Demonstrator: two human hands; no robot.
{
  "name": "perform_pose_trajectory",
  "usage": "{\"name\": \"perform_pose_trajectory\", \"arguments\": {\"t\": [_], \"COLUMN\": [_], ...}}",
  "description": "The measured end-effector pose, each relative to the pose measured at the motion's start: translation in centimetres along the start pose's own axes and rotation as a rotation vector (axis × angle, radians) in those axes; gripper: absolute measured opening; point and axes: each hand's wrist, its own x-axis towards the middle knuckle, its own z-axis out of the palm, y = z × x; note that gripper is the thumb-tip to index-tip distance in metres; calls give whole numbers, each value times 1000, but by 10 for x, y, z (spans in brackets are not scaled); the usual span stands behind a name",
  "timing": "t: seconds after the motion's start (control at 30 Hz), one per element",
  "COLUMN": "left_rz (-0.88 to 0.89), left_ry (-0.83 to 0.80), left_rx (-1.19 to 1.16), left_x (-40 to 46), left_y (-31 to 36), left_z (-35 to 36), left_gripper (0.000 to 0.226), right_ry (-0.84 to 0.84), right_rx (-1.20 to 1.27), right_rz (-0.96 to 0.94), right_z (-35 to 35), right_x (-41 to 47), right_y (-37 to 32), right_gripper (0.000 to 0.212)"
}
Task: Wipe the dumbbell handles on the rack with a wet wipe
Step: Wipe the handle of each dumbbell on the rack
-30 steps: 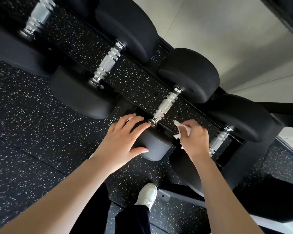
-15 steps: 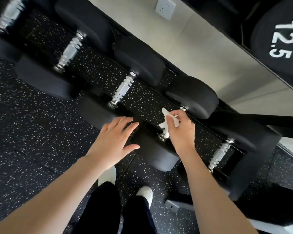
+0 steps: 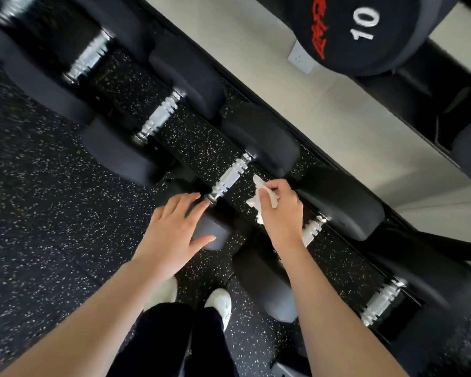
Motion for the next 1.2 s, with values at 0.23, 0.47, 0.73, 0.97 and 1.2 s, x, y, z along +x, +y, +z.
{"name": "perform_pose_trajectory", "arguments": {"t": [0.23, 0.47, 0.73, 0.97, 1.2], "left_rz": [20, 124, 242, 198, 127], "left_ry": [-16, -61, -101, -139, -132], "left_rx": [-34, -100, -181, -277, -337], "left_x": [20, 30, 36, 37, 34], "left_y": [-29, -56, -79, -90, -84], "left_z": [10, 17, 15, 16, 20], "left_gripper": [70, 71, 71, 78, 80], "right_ry": [69, 523, 704, 383, 70], "right_rx": [1, 268, 276, 32, -66], "right_rz": [-7, 242, 405, 256, 93], "right_z": [41, 88, 108, 100, 103], "right_x": [31, 38, 67, 54, 19], "right_y": [-12, -38, -57, -45, -28], "right_gripper": [13, 14, 11, 11, 8]}}
